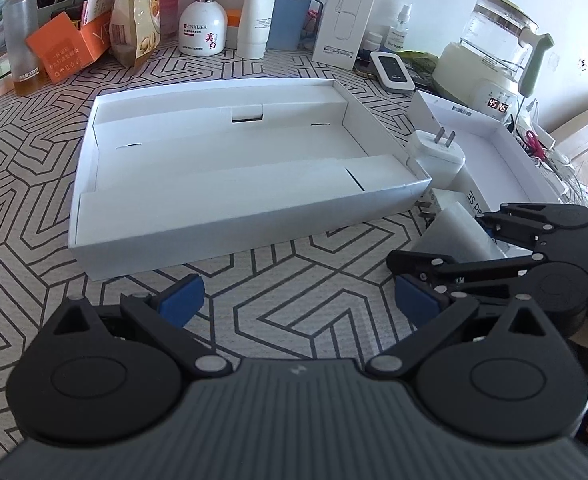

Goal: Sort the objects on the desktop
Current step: 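Close the right gripper on the white rectangular charger and lift it, then carry the held charger with the right gripper over the long white tray box, then lower the charger into the tray box and open the right gripper, then move the right tool back and grasp the small white square adapter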

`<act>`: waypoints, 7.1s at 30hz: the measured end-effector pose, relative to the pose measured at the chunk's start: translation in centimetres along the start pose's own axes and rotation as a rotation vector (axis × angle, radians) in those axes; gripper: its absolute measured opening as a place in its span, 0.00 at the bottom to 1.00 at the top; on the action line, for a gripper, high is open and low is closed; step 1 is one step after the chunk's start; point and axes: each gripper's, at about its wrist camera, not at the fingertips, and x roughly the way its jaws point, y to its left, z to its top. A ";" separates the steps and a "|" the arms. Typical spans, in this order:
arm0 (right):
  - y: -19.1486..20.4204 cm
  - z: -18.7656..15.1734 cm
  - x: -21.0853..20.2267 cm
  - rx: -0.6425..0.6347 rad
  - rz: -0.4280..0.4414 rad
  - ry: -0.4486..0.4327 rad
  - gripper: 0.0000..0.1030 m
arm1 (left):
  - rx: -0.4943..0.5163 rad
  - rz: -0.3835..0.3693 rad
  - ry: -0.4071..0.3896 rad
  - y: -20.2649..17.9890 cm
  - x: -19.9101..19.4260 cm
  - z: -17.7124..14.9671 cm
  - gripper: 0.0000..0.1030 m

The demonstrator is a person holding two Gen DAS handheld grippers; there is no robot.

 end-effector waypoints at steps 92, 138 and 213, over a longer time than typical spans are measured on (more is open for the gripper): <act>1.6 0.5 -0.6 -0.056 0.097 -0.036 0.42 | -0.033 0.028 0.000 1.8 0.1 1.7 1.00; -0.7 11.9 7.7 0.188 0.391 -0.007 0.31 | -0.207 0.056 -0.080 8.0 -2.3 2.3 1.00; 1.8 7.8 5.5 0.085 0.198 0.046 0.67 | -0.134 0.045 -0.074 7.4 -3.7 0.7 1.00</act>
